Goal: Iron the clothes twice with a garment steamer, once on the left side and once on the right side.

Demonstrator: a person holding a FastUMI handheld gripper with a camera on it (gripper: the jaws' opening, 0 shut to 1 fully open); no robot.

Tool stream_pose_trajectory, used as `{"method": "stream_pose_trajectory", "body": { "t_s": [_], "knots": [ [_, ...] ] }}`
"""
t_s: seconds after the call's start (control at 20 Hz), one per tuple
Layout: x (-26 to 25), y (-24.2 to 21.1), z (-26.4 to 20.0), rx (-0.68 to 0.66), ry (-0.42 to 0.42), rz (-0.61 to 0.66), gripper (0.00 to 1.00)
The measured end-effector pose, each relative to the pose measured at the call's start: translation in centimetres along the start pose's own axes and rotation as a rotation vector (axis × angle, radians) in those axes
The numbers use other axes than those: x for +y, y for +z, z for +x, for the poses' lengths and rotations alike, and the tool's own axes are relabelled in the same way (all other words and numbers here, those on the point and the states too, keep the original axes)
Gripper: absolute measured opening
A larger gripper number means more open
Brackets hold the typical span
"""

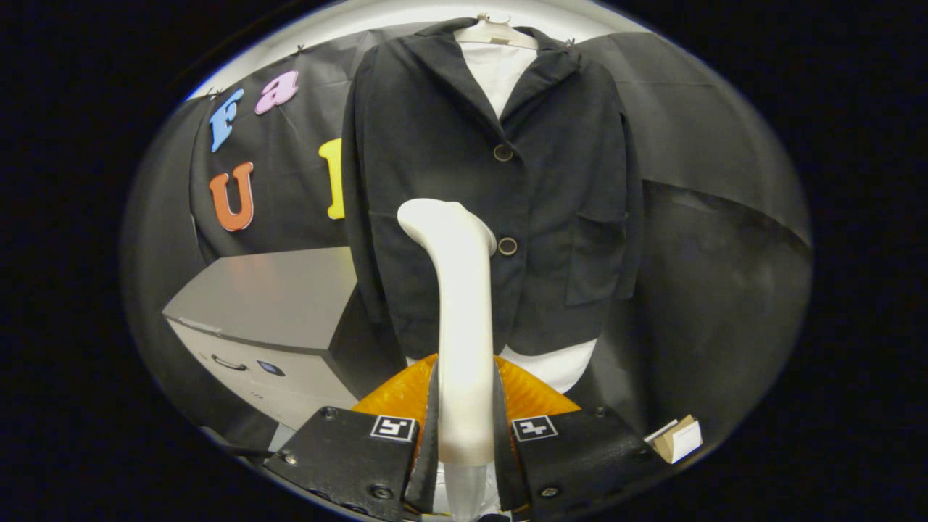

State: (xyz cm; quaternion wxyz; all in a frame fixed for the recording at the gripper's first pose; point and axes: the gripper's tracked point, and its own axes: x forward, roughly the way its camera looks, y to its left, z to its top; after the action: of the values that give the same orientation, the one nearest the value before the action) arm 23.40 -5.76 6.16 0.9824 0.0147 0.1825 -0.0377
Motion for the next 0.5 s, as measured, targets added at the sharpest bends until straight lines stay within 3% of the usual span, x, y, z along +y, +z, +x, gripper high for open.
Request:
{"method": "stream_pose_trajectory", "body": {
  "t_s": [0.5],
  "knots": [
    [0.1, -5.7, 2.5, 0.121, -0.008, -0.013, 0.35]
  ]
}}
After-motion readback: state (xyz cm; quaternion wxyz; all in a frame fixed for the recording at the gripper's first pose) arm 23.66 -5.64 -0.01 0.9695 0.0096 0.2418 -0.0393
